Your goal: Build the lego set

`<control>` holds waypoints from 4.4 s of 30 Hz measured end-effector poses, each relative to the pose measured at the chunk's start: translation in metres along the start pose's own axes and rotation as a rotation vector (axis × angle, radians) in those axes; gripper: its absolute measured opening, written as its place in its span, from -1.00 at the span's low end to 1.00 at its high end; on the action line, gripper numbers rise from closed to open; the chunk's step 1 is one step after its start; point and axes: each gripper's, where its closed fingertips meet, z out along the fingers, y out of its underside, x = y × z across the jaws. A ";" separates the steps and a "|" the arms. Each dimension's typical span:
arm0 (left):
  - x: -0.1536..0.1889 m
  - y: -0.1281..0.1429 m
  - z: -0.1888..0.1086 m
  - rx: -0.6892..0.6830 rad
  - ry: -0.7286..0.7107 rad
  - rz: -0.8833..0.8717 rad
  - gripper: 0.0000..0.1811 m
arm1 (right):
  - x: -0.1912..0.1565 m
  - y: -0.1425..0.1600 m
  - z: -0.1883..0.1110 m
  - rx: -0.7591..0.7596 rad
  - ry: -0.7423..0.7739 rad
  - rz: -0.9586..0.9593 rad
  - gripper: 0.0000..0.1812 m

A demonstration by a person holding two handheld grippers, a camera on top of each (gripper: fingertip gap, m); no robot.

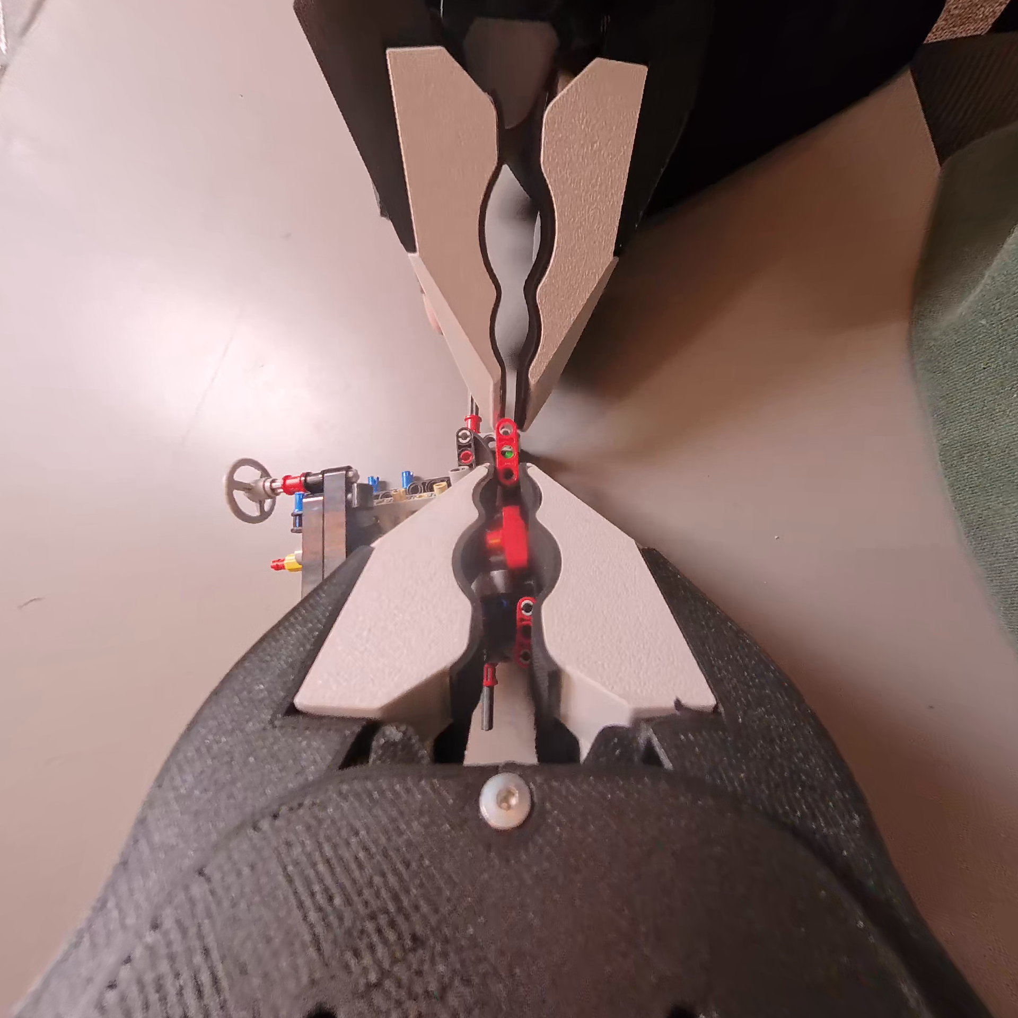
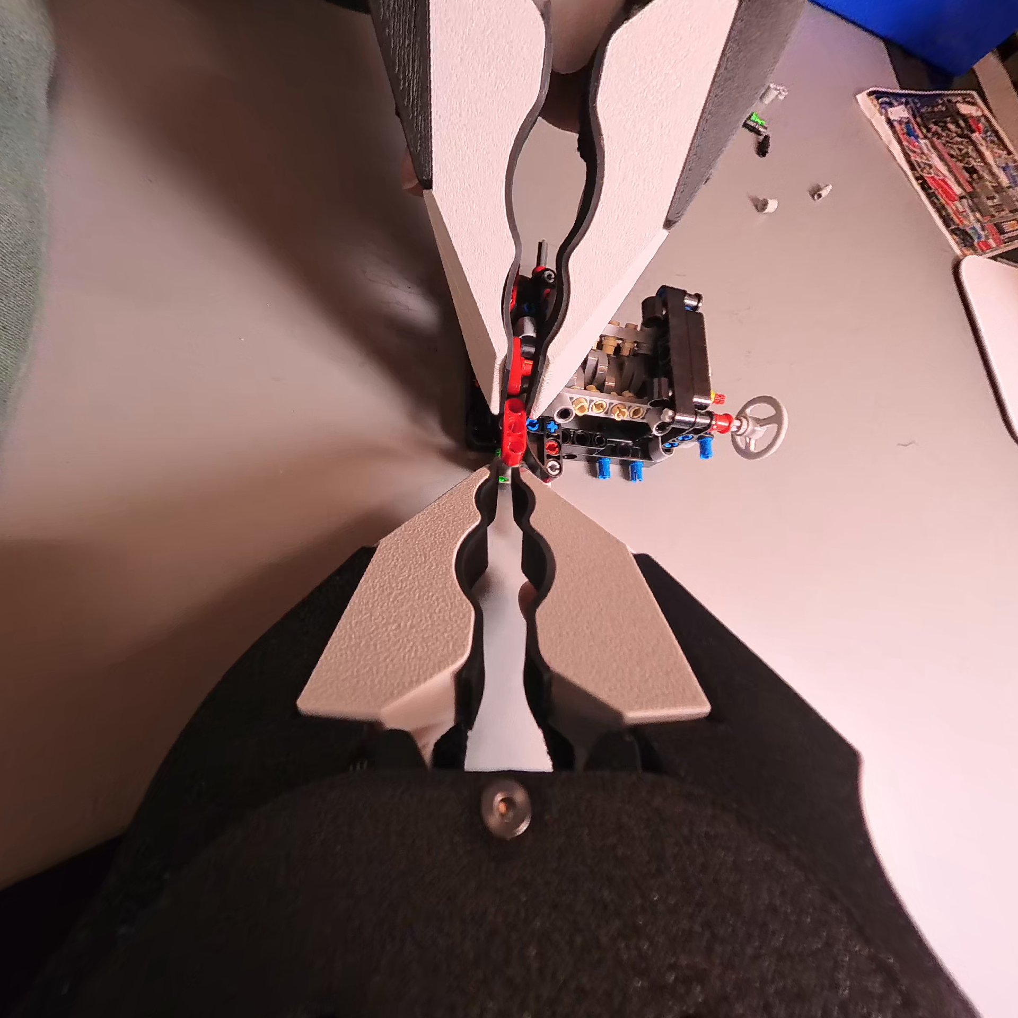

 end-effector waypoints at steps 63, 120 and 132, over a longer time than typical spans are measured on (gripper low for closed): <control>-0.009 0.005 0.001 -0.114 0.051 -0.125 -0.86 | 0.013 -0.009 0.007 0.047 -0.213 0.159 -0.93; -0.019 0.017 -0.003 -0.183 0.207 -0.117 -0.93 | 0.022 -0.016 0.014 -0.112 -0.190 0.075 -0.93; -0.021 0.019 -0.004 -0.135 0.212 -0.098 -0.93 | 0.024 -0.016 0.016 -0.144 -0.146 0.097 -0.93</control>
